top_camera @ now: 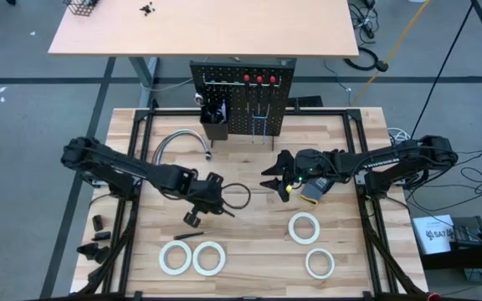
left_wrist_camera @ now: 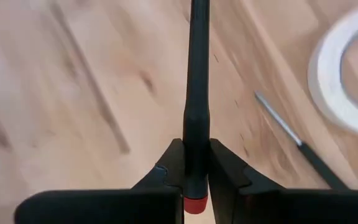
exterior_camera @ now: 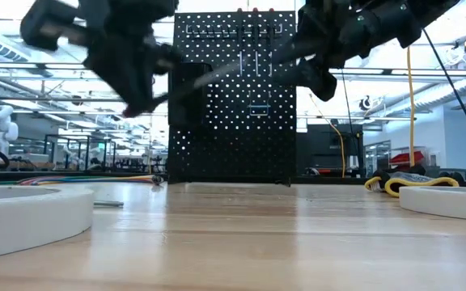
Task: Hang tools onto peg board
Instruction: Hang the nut driver on the peg board
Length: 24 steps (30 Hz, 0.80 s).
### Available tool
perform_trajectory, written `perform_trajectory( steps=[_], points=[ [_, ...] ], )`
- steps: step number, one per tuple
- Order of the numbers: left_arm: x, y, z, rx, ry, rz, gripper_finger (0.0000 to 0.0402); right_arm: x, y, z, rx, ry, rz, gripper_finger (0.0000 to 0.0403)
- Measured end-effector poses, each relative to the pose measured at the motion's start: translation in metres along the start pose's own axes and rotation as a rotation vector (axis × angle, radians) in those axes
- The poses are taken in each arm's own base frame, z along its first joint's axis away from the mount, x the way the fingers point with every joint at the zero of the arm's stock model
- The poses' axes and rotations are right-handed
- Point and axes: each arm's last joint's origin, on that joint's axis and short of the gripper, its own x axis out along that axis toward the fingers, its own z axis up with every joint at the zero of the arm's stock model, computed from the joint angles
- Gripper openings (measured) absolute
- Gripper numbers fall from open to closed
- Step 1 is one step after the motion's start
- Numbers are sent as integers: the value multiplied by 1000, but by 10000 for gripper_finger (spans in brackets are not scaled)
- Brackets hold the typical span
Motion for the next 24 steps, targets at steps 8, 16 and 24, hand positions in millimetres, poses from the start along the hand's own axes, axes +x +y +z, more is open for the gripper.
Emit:
perform_trajectory(
  steps=[8, 16, 24],
  points=[
    [-22, 12, 9, 204, -18, 402, 31, -1, -8, 7, 434, 109, 198, 208],
    [-28, 32, 21, 424, 0, 666, 31, -2, -11, 8, 571, 124, 200, 208],
    [-25, 44, 36, 520, -70, 784, 31, 1, -12, 9, 622, 84, 173, 208]
  ],
)
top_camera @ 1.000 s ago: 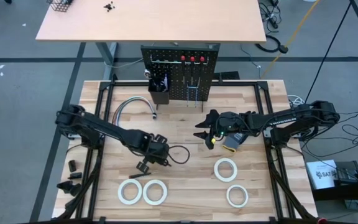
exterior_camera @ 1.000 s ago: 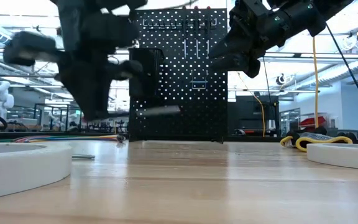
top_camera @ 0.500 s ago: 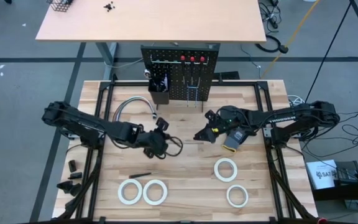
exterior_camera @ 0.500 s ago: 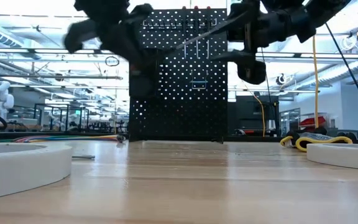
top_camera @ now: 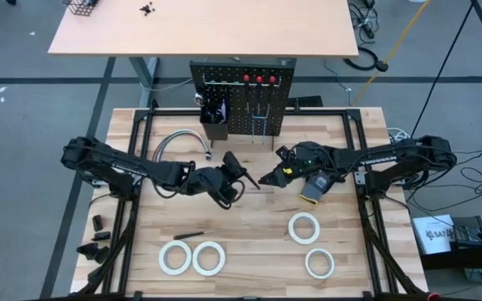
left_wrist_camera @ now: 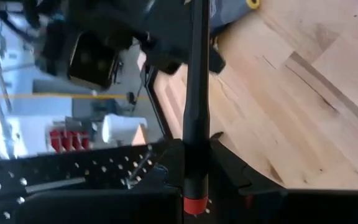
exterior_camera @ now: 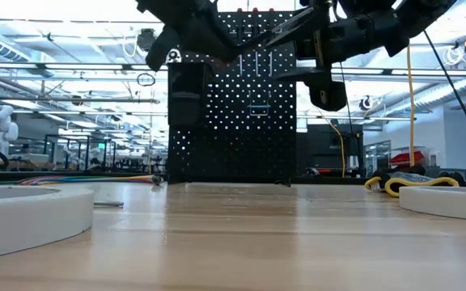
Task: Hang tools onto peg board
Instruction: Hang the nut driver on the peg board
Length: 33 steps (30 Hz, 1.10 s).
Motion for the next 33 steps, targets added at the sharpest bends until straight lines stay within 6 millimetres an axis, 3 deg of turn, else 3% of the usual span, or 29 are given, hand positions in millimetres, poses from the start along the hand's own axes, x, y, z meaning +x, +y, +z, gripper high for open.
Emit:
perform_trajectory(
  steps=[8, 16, 20, 27, 31, 33],
  points=[
    [13, -3, 1, 111, -10, 7, 31, 13, 4, 1, 16, -34, 102, 208],
    [18, -2, -2, 101, -13, 9, 31, 27, -9, -5, 39, 5, 61, 198],
    [18, -3, -2, 105, -19, -3, 31, 27, -9, -5, 10, 5, 61, 154],
    [17, -5, -2, 119, -61, -43, 31, 26, -9, -6, -24, 26, 72, 28],
    [17, -5, -1, 113, -104, -64, 35, 27, -9, -7, -28, 46, 83, 22],
    [18, -5, -2, 68, -113, -70, 58, 27, -9, -7, -29, 51, 87, 22]
  ],
)
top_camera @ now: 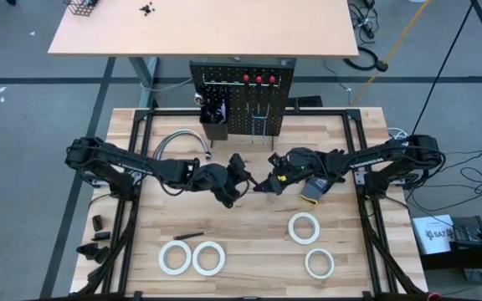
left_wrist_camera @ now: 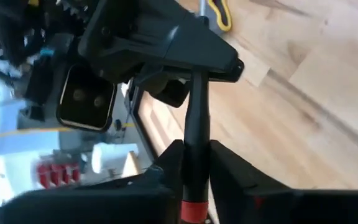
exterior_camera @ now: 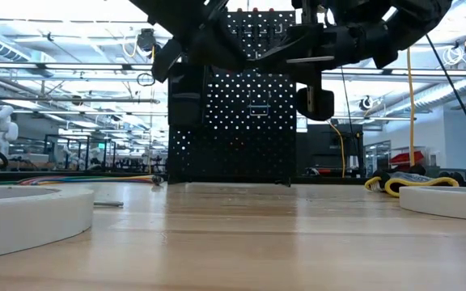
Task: Hang tools onto peg board
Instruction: Hang the nut driver on the peg board
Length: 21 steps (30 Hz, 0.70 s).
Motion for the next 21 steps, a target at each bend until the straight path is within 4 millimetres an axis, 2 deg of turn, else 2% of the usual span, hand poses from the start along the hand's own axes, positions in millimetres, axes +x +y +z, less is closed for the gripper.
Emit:
perform_trajectory(
  steps=[5, 8, 14, 18, 21],
  points=[
    [0, 2, -1, -274, 52, 47, 135, -2, 1, 2, -37, -18, -12, 22],
    [-5, 2, 1, -402, 88, 71, 161, -6, 0, 4, -57, -14, -38, 22],
    [-31, 6, -2, -721, 32, -1, 171, -16, 0, 5, -150, 3, -89, 22],
    [-47, 14, -10, -1073, -56, -99, 172, -19, 8, 3, -331, -25, -87, 22],
    [-49, 16, -11, -1302, -148, -143, 173, -20, 15, 2, -490, -58, -73, 22]
  ],
)
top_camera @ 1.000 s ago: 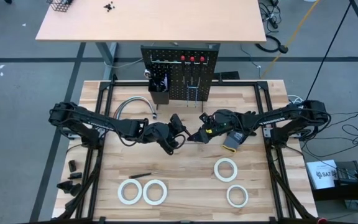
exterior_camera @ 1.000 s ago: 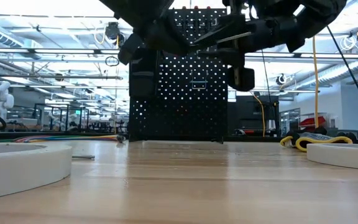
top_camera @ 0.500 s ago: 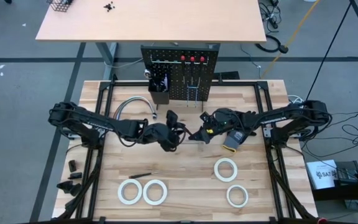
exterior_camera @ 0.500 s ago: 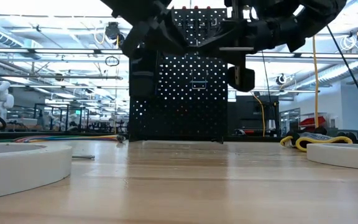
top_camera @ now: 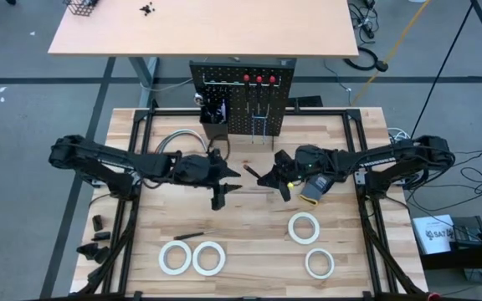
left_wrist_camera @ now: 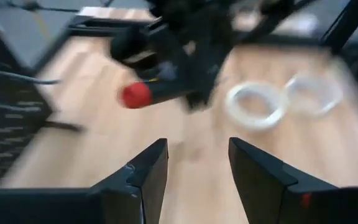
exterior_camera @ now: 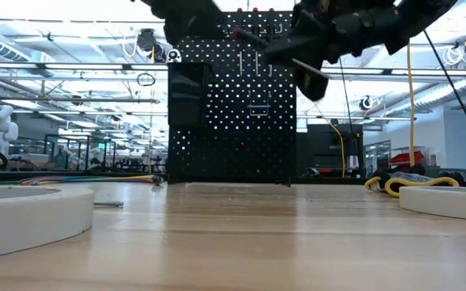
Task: Hang tools onto peg board
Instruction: Hang the nut driver on the peg board
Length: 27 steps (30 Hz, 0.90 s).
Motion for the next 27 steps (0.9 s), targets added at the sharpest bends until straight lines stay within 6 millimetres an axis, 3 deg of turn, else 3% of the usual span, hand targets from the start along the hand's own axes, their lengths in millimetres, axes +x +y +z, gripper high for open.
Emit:
perform_trajectory(
  steps=[6, 13, 19, 27],
  points=[
    [4, -9, -3, -158, -192, -129, 173, 0, 7, 5, -217, -91, 0, 22],
    [4, -5, -23, -253, -297, -91, 173, -2, 19, 18, -282, -238, 89, 22],
    [-6, -1, -5, -252, -577, -101, 173, -5, 31, 23, -382, -338, 161, 22],
    [-8, 4, 0, -171, -625, -126, 173, -3, 32, 22, -418, -324, 194, 22]
  ],
)
